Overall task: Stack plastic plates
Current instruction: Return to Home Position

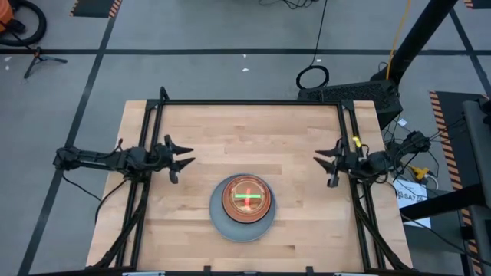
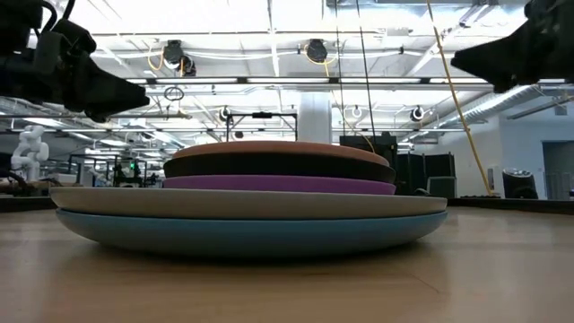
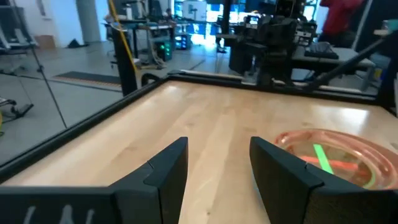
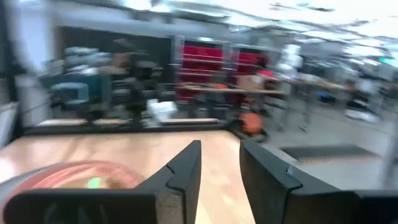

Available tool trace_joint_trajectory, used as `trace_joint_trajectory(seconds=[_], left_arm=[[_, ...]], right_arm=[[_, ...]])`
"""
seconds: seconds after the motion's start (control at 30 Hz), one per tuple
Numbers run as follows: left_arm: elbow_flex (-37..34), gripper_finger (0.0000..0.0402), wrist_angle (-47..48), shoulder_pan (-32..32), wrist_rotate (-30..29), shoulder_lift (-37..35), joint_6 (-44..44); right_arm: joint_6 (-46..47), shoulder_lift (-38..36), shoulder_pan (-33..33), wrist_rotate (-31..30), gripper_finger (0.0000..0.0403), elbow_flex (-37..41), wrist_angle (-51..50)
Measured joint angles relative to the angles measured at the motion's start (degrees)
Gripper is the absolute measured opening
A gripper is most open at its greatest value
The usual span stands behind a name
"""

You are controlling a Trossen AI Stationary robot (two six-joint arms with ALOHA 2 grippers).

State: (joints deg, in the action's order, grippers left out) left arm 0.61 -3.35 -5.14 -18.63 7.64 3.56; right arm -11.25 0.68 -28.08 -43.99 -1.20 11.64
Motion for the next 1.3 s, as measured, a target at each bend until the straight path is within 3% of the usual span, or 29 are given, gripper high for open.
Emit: trace_joint_trajectory(seconds=[0.13, 1.3], left_arm=[[0.01, 0.0179, 0.01, 0.41, -0.44, -0.04, -0.86], [0.01, 0.0179, 0.1, 0.41, -0.49, -0.04, -0.27]], right_arm=[[2.49, -0.02, 0.04, -5.97, 0.0102, -0.43, -0.02], [3.07, -0.03, 0.0, -5.39, 0.0102, -0.43, 0.1]])
